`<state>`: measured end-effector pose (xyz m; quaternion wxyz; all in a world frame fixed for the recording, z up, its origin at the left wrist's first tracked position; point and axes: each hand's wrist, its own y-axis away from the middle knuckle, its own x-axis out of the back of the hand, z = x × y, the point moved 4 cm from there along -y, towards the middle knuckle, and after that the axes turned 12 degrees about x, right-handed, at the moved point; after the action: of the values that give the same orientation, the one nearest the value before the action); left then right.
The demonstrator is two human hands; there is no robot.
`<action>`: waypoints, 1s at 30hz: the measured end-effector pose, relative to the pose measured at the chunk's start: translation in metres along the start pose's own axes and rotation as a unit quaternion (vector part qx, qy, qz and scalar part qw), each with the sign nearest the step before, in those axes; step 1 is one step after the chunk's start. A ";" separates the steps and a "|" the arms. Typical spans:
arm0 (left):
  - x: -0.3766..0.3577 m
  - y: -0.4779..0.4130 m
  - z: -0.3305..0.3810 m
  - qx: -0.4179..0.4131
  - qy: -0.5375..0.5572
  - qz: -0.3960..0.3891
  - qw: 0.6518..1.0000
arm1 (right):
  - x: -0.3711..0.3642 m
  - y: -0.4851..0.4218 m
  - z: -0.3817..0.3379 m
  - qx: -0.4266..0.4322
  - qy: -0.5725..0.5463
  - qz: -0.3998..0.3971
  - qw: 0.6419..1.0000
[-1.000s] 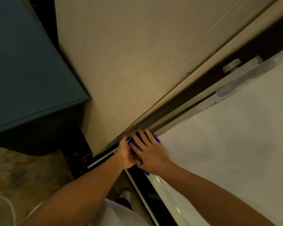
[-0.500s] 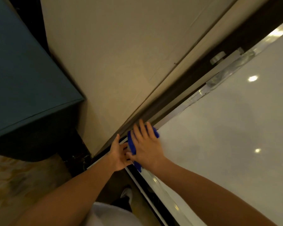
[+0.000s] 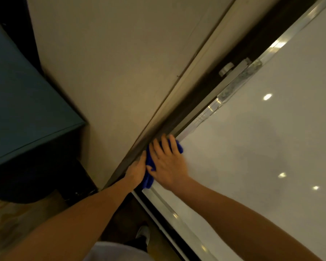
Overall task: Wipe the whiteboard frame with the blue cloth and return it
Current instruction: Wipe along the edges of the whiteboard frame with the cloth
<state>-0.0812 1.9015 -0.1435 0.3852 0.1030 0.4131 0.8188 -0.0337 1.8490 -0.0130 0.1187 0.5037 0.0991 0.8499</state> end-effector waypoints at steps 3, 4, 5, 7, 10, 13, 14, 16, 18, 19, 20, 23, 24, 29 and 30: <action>0.005 -0.001 0.004 -0.016 -0.037 0.007 0.999 | 0.001 -0.002 -0.004 -0.011 0.019 -0.004 1.000; 0.008 -0.001 0.006 -0.017 -0.032 -0.013 0.999 | 0.006 -0.001 0.003 -0.015 0.032 0.004 0.999; 0.010 -0.003 0.005 -0.006 -0.004 -0.044 0.999 | 0.013 0.001 0.012 -0.023 0.041 0.022 0.999; 0.014 -0.009 0.002 0.057 0.086 -0.098 0.990 | 0.030 0.003 0.044 -0.070 0.052 0.071 0.994; 0.017 -0.013 -0.001 0.084 0.054 -0.071 0.992 | 0.049 0.008 0.082 -0.133 0.061 0.120 0.982; 0.019 -0.009 0.004 -0.007 -0.070 0.020 0.997 | 0.040 0.001 0.062 -0.067 0.059 0.095 0.991; 0.020 -0.007 0.001 -0.019 -0.093 0.034 0.995 | 0.034 0.000 0.049 -0.033 0.056 0.080 0.995; 0.022 -0.006 0.000 -0.035 -0.123 0.057 0.990 | 0.027 0.004 0.044 -0.015 0.054 0.056 0.997; 0.019 0.001 0.007 -0.031 -0.129 0.069 0.989 | 0.038 0.007 0.067 -0.037 0.082 0.085 0.992; 0.018 0.007 0.016 -0.026 -0.130 0.075 0.988 | 0.049 0.008 0.086 -0.054 0.096 0.114 0.987; 0.015 0.013 0.020 -0.012 -0.132 0.084 0.988 | 0.059 0.013 0.105 -0.080 0.102 0.138 0.982; -0.010 0.027 0.057 -0.052 -0.120 0.096 0.987 | 0.081 0.031 0.143 -0.115 0.109 0.171 0.972; -0.017 0.031 0.062 -0.060 -0.098 0.089 0.989 | 0.077 0.029 0.135 -0.087 0.103 0.160 0.978; -0.024 0.046 0.063 -0.077 -0.002 0.062 0.995 | 0.060 0.031 0.113 -0.032 0.114 0.139 0.983; -0.022 0.047 0.066 -0.076 -0.002 0.064 0.995 | 0.072 0.034 0.130 -0.050 0.128 0.157 0.978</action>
<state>-0.0598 1.9081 -0.0629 0.3394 0.1016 0.3418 0.8704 0.0441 1.8447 0.1186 -0.0047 0.3932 -0.0096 0.9194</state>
